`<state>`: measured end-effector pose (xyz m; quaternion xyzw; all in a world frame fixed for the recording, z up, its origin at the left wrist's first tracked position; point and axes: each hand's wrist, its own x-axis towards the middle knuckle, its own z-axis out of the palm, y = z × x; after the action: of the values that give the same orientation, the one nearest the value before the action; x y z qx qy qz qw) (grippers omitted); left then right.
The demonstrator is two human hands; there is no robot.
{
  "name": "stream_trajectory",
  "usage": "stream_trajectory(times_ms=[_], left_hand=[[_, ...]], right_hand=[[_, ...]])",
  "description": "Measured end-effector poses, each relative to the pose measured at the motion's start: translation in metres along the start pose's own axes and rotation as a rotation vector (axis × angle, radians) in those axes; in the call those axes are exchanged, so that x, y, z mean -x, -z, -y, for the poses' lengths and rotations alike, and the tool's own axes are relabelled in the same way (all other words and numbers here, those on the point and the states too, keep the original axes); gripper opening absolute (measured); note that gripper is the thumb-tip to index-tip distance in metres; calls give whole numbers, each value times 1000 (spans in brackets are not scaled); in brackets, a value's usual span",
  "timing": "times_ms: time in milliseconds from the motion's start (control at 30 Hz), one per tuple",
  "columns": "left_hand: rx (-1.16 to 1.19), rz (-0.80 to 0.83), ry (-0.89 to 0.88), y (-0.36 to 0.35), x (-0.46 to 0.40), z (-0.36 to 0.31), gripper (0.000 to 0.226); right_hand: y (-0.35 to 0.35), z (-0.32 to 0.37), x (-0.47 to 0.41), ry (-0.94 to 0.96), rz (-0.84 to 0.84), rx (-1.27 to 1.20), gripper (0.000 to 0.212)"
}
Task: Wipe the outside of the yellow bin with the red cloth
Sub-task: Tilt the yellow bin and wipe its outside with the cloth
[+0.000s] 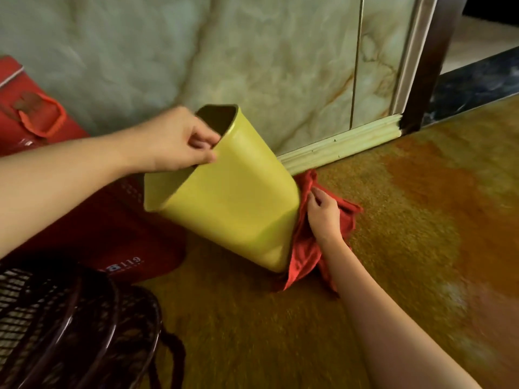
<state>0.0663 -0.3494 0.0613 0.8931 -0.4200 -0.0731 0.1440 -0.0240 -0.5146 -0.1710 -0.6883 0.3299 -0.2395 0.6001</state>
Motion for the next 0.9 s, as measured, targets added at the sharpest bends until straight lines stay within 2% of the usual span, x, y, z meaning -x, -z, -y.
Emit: stream_trajectory(times_ms=[67,133,233,367,567,700,800,900], left_hand=[[-84,-23,-30,8,22,16,29],[-198,-37,-97,14,43,31,26],[-247,43,-148,12,75,47,23],[-258,114,-121,-6,116,66,23],[-274,15,-87,-26,144,78,23],[-292,-15,-40,-33,150,76,27],[-270,-46,-14,-38,152,79,38],[-210,-74,52,-43,158,78,47]], right_hand=[[6,10,12,115,127,77,25],[6,22,28,181,234,143,22],[3,32,57,226,314,272,19],[4,40,89,225,346,348,20],[21,63,109,185,538,408,20],[28,75,113,149,553,412,29],[34,82,114,169,554,430,42],[39,87,117,165,531,411,45]])
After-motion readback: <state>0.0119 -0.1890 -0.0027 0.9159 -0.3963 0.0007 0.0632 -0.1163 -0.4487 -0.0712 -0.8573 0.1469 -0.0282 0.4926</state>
